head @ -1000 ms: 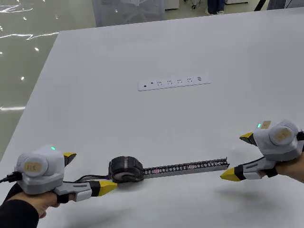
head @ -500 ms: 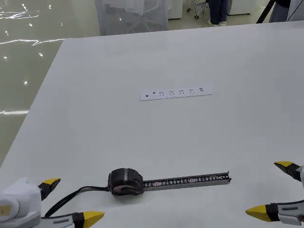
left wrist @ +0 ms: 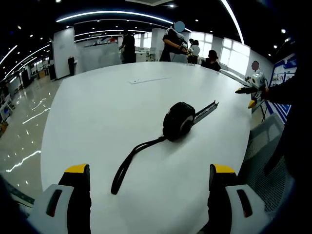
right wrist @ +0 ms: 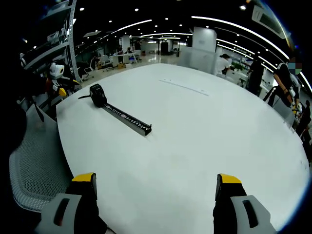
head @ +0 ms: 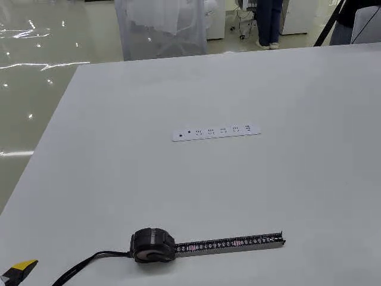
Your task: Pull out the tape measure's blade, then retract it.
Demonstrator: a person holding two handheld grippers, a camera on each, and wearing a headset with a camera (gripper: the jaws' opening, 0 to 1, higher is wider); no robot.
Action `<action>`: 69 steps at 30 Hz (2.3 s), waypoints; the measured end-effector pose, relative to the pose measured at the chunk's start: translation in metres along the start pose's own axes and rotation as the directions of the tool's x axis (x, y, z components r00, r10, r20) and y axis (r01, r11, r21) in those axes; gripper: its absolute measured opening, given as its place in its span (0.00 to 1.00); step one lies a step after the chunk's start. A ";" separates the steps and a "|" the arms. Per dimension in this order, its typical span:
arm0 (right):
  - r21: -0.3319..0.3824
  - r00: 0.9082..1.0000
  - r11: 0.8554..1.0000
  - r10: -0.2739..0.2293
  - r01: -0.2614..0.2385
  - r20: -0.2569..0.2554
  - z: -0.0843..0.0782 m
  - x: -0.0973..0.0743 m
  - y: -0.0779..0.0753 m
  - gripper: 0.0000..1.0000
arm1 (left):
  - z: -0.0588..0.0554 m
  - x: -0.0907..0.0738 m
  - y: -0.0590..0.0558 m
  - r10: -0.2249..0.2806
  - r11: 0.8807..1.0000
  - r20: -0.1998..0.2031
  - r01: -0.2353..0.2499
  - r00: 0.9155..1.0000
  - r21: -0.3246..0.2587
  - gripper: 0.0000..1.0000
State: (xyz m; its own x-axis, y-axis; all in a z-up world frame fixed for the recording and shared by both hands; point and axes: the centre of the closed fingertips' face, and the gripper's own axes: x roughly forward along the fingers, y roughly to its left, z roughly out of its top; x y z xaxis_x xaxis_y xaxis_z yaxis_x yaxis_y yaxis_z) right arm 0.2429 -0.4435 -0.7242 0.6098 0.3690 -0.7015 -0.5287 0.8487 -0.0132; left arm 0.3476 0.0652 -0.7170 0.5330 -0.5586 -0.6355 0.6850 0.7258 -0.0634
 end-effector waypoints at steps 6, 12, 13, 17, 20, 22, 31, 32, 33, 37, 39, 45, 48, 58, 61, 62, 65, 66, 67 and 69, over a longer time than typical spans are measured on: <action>-0.018 1.000 1.000 -0.012 0.012 -0.018 -0.004 -0.005 -0.006 0.99 | 0.004 -0.003 0.003 -0.015 1.000 0.019 0.014 1.000 0.022 0.99; -0.011 1.000 1.000 -0.021 0.021 -0.006 -0.003 -0.010 -0.006 0.99 | 0.013 -0.004 0.007 -0.001 0.999 0.030 -0.001 1.000 0.046 0.99; -0.009 1.000 1.000 -0.020 0.020 -0.008 -0.004 -0.011 -0.006 0.99 | 0.014 -0.004 0.007 -0.002 0.999 0.030 0.001 1.000 0.049 0.99; -0.040 0.998 0.999 -0.016 0.014 -0.065 -0.019 -0.013 -0.002 0.99 | 0.013 -0.003 0.007 -0.008 0.998 0.018 0.007 1.000 0.055 0.99; -0.035 0.998 0.999 -0.012 0.010 -0.067 -0.019 -0.015 0.002 0.99 | 0.013 -0.003 0.007 0.000 0.998 0.018 -0.001 1.000 0.059 0.99; -0.032 0.998 0.999 -0.020 0.018 -0.059 -0.018 -0.016 0.001 0.99 | 0.015 -0.002 0.006 0.002 0.998 0.020 -0.003 1.000 0.065 0.99; -0.007 0.998 0.999 -0.040 0.040 -0.046 -0.014 -0.024 -0.003 0.99 | 0.019 0.001 -0.003 -0.028 0.999 0.030 0.027 0.999 0.034 0.99; -0.008 0.998 0.999 -0.043 0.043 -0.046 -0.014 -0.025 -0.003 0.99 | 0.019 0.001 -0.003 -0.029 0.999 0.032 0.027 0.999 0.043 0.99; -0.009 0.998 0.999 -0.045 0.044 -0.045 -0.013 -0.025 -0.004 0.99 | 0.020 0.001 -0.003 -0.030 0.998 0.029 0.028 0.999 0.049 0.99; -0.006 0.998 0.999 -0.039 0.039 -0.050 -0.011 -0.024 -0.004 0.99 | 0.023 0.002 0.000 -0.019 0.998 0.026 0.017 0.999 0.059 0.99; -0.043 0.997 0.999 -0.037 0.034 -0.074 -0.011 -0.021 -0.006 0.99 | 0.026 0.003 0.002 -0.011 0.998 0.028 0.009 1.000 0.063 0.99; -0.067 0.997 0.998 -0.014 0.009 -0.073 0.005 -0.014 -0.012 0.99 | 0.036 0.003 -0.008 -0.005 0.999 0.073 0.002 0.997 0.043 0.99; -0.113 0.996 0.994 0.000 -0.010 -0.090 0.012 -0.010 -0.014 0.99 | 0.037 0.010 -0.016 -0.014 1.000 0.058 0.013 0.998 0.028 0.99; -0.198 0.992 0.979 0.026 -0.050 -0.124 0.034 0.000 -0.020 0.99 | 0.050 0.027 -0.021 0.013 1.000 0.055 -0.013 0.998 -0.011 0.99; -0.213 0.992 0.975 0.038 -0.063 -0.116 0.045 0.001 -0.022 0.99 | 0.058 0.033 -0.022 0.015 0.999 0.070 -0.013 0.997 -0.029 0.99; -0.221 0.993 0.973 0.038 -0.063 -0.115 0.048 0.002 -0.023 0.99 | 0.061 0.035 -0.022 0.021 0.999 0.074 -0.019 0.997 -0.032 0.99; -0.244 0.993 0.967 0.048 -0.073 -0.108 0.058 0.006 -0.023 0.99 | 0.071 0.039 -0.024 0.032 0.999 0.097 -0.028 0.995 -0.042 0.99; -0.253 0.993 0.964 0.053 -0.078 -0.105 0.062 0.008 -0.022 0.99 | 0.074 0.041 -0.026 0.033 0.999 0.103 -0.028 0.994 -0.046 0.99; -0.258 0.993 0.963 0.057 -0.083 -0.107 0.064 0.009 -0.022 0.99 | 0.075 0.042 -0.027 0.035 0.998 0.100 -0.030 0.994 -0.050 0.99; -0.279 0.992 0.955 0.069 -0.096 -0.108 0.070 0.014 -0.022 0.99 | 0.081 0.044 -0.030 0.047 0.998 0.111 -0.042 0.993 -0.046 0.99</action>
State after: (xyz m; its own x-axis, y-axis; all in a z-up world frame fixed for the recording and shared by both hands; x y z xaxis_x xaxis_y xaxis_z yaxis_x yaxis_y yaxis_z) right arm 0.3042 -0.4301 -0.6837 0.5049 0.3833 -0.7734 -0.7287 0.6695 -0.1439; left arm 0.3907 -0.0139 -0.6807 0.6165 -0.5646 -0.5488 0.6382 0.7665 -0.0717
